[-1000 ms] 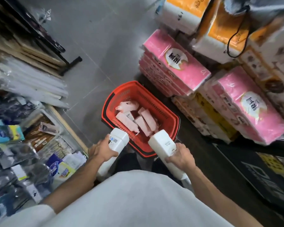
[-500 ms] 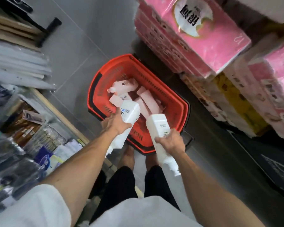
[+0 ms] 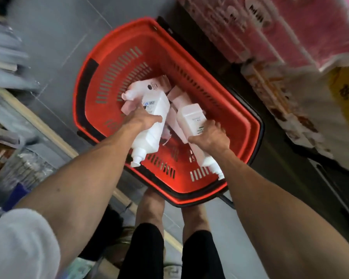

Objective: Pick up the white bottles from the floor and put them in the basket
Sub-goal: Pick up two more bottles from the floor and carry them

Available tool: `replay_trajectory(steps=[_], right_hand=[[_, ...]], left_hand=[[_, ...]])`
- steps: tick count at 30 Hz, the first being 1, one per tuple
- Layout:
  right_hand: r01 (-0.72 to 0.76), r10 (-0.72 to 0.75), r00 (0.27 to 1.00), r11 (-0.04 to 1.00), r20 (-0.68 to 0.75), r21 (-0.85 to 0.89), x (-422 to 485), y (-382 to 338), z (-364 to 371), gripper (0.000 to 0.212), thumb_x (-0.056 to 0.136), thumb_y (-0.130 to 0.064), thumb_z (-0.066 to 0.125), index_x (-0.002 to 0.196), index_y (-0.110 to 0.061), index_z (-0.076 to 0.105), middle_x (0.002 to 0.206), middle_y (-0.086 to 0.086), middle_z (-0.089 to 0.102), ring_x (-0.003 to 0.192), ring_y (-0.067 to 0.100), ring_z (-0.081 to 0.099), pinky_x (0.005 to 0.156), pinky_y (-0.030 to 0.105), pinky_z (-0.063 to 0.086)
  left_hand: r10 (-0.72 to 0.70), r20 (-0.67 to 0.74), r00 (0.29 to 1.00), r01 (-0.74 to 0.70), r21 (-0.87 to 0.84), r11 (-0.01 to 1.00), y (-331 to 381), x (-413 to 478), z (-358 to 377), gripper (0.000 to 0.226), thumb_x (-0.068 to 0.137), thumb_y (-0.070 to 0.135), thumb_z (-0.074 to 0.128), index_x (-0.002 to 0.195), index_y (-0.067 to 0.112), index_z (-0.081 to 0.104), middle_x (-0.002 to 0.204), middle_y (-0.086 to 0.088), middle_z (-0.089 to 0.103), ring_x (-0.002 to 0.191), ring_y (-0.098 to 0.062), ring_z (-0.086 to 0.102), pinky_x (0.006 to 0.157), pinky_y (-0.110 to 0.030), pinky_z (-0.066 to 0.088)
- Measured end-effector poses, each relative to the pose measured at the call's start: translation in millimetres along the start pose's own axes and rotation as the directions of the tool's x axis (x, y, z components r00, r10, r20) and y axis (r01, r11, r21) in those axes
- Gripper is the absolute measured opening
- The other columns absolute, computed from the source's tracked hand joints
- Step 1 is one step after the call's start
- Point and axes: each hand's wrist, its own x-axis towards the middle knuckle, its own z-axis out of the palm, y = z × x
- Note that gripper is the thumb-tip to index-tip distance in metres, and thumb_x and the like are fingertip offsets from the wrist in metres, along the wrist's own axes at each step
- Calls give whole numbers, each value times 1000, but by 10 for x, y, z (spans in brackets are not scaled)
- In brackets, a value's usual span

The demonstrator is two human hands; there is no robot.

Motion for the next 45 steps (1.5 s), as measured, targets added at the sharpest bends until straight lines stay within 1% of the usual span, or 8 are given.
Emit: replay_trajectory(steps=[4, 7, 15, 18, 21, 34, 39, 45], right_hand=[[49, -48, 999, 997, 22, -66, 320, -21, 282, 103, 69, -58, 82, 148, -14, 33, 152, 12, 39, 140, 36, 38, 106, 49, 42], [87, -85, 996, 990, 21, -110, 485, -33, 469, 94, 70, -57, 82, 140, -13, 37, 144, 11, 44, 137, 35, 41, 103, 48, 44], [215, -219, 976, 946, 9, -243, 514, -85, 729, 83, 73, -44, 80, 140, -17, 38, 136, 9, 43, 133, 35, 39, 101, 52, 46], [286, -294, 956, 939, -15, -192, 452, -97, 675, 64, 82, -27, 68, 140, -18, 44, 133, 9, 44, 128, 33, 42, 92, 50, 49], [310, -310, 950, 929, 37, -203, 371, -147, 596, 60, 84, -27, 66, 140, -18, 46, 133, 9, 46, 127, 32, 43, 93, 46, 45], [316, -314, 948, 923, 44, -220, -105, -228, 205, 59, 87, -31, 66, 141, -18, 44, 135, 9, 47, 129, 32, 43, 100, 49, 44], [291, -304, 952, 934, -36, -209, -513, -193, -181, 58, 87, -31, 68, 139, -21, 45, 133, 8, 48, 128, 32, 45, 102, 48, 41], [273, -304, 942, 941, -145, -200, -1390, -152, -783, 64, 86, -35, 73, 141, -22, 45, 136, 7, 47, 127, 31, 45, 102, 47, 42]], left_hand=[[25, 39, 999, -28, 57, 998, -72, 470, 142, 109, 46, 68, 69, 146, 39, 35, 137, 1, 56, 120, -29, 56, 99, -42, 48], [4, 67, 998, -10, 80, 997, -174, 930, 318, 111, 38, 72, 66, 142, 51, 33, 131, 4, 60, 116, -30, 59, 98, -45, 49], [126, -25, 992, -121, 158, 980, 43, 778, 254, 103, 62, 61, 72, 150, 56, 18, 149, -5, 47, 132, -36, 46, 106, -47, 43], [250, -104, 963, -225, 206, 952, 95, 739, 184, 76, 77, 44, 72, 146, 37, 42, 137, -11, 55, 128, -37, 49, 102, -45, 45], [331, -110, 937, -304, 210, 929, 182, 673, 66, 62, 82, 36, 70, 140, 30, 49, 132, -12, 57, 123, -38, 50, 100, -43, 45], [438, -48, 897, -393, 363, 845, 346, -28, -166, 70, 87, 33, 69, 150, 31, 37, 135, -14, 54, 127, -38, 47, 100, -46, 43], [442, -56, 895, -385, 400, 832, 283, -616, -269, 61, 88, 32, 70, 143, 29, 45, 136, -11, 53, 126, -36, 48, 101, -44, 43], [517, -33, 855, -461, 409, 788, 186, -1677, -526, 68, 88, 25, 71, 146, 33, 38, 139, -7, 49, 126, -31, 47, 104, -48, 42]])
